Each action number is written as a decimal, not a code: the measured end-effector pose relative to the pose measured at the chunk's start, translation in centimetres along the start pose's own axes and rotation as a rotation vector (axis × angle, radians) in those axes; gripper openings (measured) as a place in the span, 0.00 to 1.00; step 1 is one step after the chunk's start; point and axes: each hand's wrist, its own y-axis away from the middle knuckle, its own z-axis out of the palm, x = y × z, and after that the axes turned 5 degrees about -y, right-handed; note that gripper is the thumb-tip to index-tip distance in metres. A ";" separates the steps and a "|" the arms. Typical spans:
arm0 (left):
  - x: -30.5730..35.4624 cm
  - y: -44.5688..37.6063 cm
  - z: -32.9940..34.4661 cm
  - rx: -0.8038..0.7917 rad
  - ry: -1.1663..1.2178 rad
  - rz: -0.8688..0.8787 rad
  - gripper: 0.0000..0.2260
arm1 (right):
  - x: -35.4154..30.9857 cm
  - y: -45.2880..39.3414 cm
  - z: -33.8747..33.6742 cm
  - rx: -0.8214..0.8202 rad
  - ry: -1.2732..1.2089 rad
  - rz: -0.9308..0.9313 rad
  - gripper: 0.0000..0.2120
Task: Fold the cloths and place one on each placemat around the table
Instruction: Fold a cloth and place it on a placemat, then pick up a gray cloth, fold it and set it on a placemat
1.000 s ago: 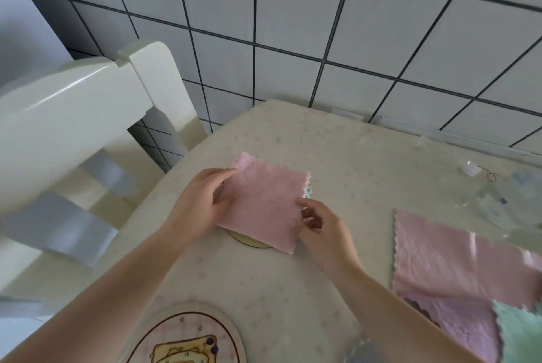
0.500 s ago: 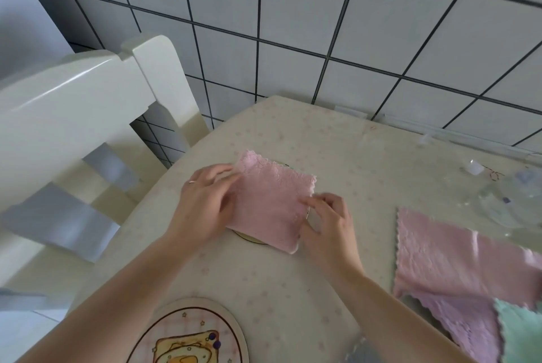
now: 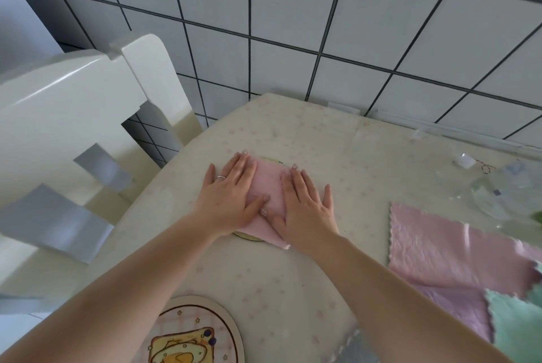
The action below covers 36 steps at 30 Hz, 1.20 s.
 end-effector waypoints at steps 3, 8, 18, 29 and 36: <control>0.5 0.5 -1.1 -0.012 0.064 -0.044 0.34 | 0.6 1.7 -1.3 0.059 -0.094 0.025 0.34; 3.7 6.8 -1.5 0.300 0.448 -0.040 0.21 | 2.8 9.0 -2.4 0.219 -0.278 0.067 0.28; 18.5 18.4 -2.3 0.123 0.787 0.076 0.14 | 7.2 25.7 -3.2 0.317 -0.389 0.046 0.26; 35.6 24.2 -0.2 0.030 0.686 0.238 0.15 | 22.6 42.5 -0.6 0.351 -0.372 0.174 0.27; 46.0 23.5 2.1 0.122 0.182 0.537 0.16 | 31.5 49.2 -1.0 0.152 -0.133 0.176 0.21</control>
